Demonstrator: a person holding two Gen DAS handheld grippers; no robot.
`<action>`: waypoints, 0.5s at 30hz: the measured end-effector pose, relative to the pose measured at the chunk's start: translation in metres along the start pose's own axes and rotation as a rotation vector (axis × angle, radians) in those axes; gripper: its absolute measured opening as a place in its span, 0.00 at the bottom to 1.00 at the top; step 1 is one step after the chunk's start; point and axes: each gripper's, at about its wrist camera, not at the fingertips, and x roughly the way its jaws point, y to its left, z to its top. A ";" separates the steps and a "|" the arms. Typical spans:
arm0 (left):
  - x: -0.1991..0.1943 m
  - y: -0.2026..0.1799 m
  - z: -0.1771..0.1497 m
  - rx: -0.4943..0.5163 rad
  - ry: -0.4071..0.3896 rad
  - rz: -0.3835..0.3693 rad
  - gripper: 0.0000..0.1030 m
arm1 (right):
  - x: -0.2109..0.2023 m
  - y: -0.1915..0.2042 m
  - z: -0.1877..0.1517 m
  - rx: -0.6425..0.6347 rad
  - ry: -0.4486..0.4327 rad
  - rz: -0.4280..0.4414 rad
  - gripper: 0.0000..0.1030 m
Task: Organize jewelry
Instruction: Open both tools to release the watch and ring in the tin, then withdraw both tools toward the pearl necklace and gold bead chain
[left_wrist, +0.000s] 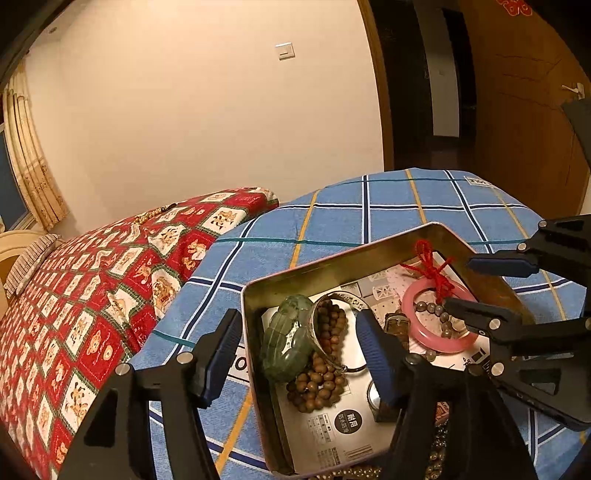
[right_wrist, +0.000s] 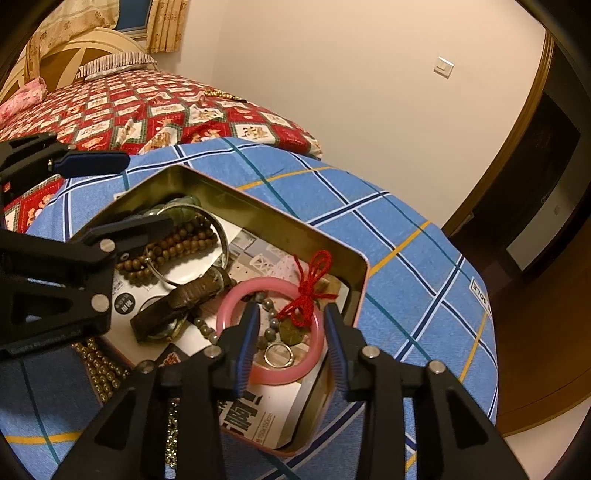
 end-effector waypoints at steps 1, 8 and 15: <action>0.000 0.000 0.000 0.000 0.001 0.002 0.63 | 0.000 0.000 0.000 0.000 0.001 -0.001 0.38; -0.006 0.004 -0.002 -0.015 0.003 0.014 0.63 | -0.005 0.003 -0.002 -0.001 -0.008 -0.004 0.41; -0.023 0.017 -0.016 -0.059 0.009 0.036 0.63 | -0.018 0.004 -0.008 0.023 -0.010 -0.002 0.41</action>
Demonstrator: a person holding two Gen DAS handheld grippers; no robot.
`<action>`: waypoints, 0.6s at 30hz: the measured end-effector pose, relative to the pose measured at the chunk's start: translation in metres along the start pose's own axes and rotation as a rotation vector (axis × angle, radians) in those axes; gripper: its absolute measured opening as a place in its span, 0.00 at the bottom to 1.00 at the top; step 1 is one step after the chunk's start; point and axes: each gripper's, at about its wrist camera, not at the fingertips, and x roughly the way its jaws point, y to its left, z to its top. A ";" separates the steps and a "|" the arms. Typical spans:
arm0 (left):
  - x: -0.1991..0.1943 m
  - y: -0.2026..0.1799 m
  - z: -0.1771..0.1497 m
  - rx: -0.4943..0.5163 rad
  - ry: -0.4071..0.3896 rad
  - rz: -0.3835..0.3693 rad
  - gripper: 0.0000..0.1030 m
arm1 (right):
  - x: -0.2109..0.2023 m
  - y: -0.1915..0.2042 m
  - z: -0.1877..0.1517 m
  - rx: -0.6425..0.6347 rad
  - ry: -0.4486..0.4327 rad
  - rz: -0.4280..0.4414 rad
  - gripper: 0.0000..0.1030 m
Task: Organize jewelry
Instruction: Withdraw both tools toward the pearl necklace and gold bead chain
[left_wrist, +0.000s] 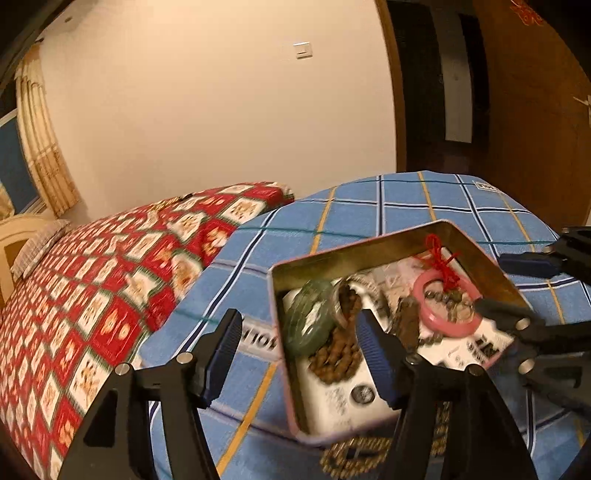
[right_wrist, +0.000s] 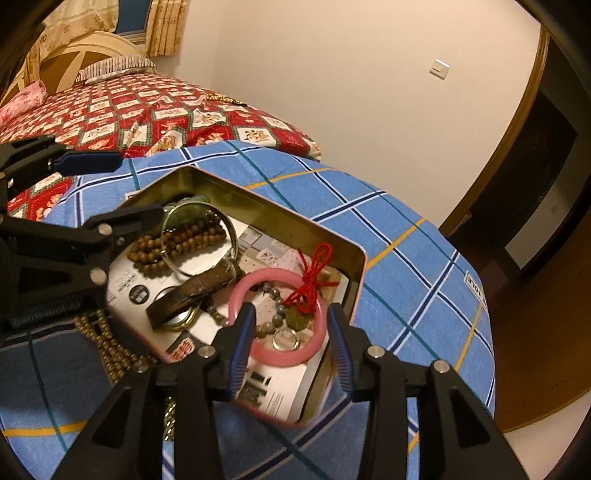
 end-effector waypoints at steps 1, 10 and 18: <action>-0.004 0.005 -0.006 -0.012 0.004 0.006 0.63 | -0.003 0.000 -0.002 0.004 -0.002 -0.002 0.41; -0.038 0.032 -0.065 -0.101 0.042 0.055 0.65 | -0.040 0.000 -0.042 0.081 -0.014 -0.008 0.43; -0.038 0.015 -0.082 -0.090 0.075 0.023 0.65 | -0.049 0.023 -0.055 0.079 -0.009 0.039 0.43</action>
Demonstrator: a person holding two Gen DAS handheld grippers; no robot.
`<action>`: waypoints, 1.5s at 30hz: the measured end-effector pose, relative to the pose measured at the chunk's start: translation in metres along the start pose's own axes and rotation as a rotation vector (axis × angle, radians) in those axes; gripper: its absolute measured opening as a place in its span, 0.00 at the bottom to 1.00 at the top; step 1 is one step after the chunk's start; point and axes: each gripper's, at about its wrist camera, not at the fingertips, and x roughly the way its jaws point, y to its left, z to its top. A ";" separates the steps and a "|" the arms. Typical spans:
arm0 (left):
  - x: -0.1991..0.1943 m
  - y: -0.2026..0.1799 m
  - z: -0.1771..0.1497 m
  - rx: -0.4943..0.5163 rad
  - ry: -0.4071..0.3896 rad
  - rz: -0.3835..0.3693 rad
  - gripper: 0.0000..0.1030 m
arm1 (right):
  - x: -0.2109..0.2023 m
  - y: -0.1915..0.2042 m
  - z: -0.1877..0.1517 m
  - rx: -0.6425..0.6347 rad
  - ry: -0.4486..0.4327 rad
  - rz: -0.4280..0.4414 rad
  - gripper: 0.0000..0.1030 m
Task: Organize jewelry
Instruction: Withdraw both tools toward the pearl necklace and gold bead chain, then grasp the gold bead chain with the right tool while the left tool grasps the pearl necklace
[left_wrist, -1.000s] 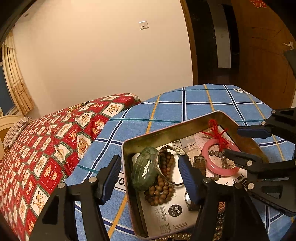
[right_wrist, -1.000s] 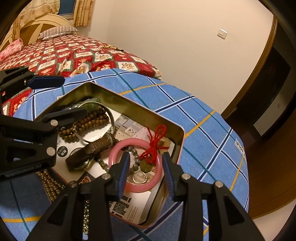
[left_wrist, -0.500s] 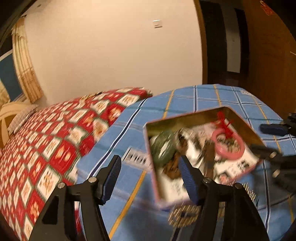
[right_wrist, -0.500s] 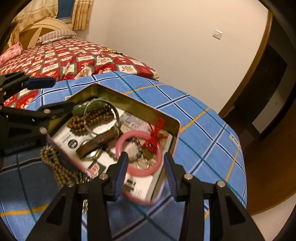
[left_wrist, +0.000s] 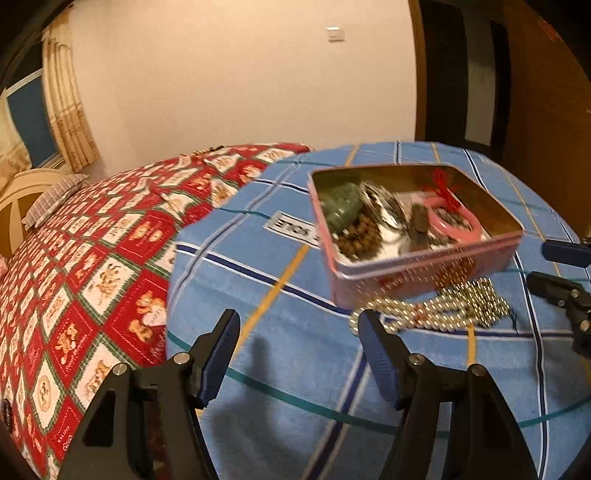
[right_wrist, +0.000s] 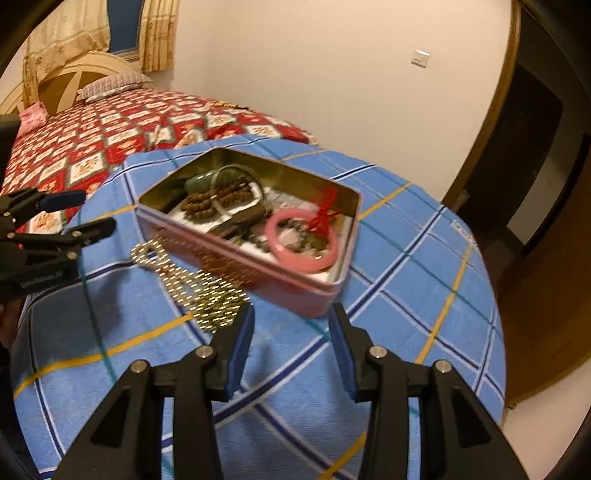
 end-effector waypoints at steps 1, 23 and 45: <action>0.000 -0.004 -0.002 0.008 0.002 -0.002 0.65 | 0.003 0.004 0.000 -0.004 0.007 0.011 0.43; 0.016 -0.031 0.004 0.064 0.067 -0.089 0.65 | 0.030 0.016 -0.008 0.034 0.091 0.151 0.10; -0.008 -0.031 -0.004 0.060 0.040 -0.213 0.06 | -0.011 -0.003 -0.027 0.073 0.013 0.070 0.07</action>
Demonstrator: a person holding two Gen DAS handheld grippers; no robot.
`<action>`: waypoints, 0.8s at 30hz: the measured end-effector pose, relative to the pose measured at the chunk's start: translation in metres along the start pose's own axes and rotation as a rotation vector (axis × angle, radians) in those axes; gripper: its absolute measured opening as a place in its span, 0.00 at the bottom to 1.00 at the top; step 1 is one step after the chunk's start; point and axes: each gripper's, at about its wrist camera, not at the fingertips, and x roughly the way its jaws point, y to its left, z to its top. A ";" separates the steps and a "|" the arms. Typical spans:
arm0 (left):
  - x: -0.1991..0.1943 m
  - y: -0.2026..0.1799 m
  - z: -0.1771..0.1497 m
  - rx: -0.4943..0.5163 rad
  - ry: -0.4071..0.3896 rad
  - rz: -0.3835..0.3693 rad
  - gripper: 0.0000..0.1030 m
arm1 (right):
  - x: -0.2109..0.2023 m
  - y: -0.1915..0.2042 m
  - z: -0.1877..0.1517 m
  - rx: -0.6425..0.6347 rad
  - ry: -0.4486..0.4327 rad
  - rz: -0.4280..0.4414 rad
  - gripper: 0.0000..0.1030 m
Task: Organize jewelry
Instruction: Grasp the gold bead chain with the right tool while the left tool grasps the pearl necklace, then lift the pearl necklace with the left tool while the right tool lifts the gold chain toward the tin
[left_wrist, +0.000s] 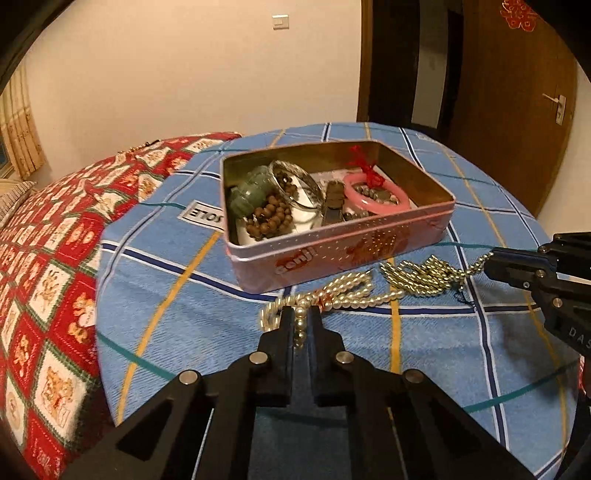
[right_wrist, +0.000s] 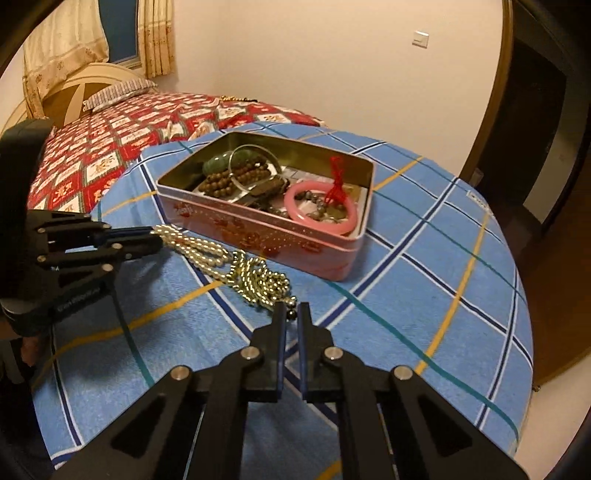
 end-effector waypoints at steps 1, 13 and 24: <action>-0.004 0.001 0.001 -0.004 -0.010 0.001 0.06 | -0.002 -0.001 0.000 0.003 -0.003 -0.003 0.07; -0.051 0.004 0.017 0.009 -0.132 0.054 0.06 | -0.031 0.000 0.011 -0.001 -0.084 -0.022 0.07; -0.063 0.007 0.023 0.009 -0.152 0.096 0.06 | -0.044 0.001 0.017 -0.026 -0.115 -0.066 0.07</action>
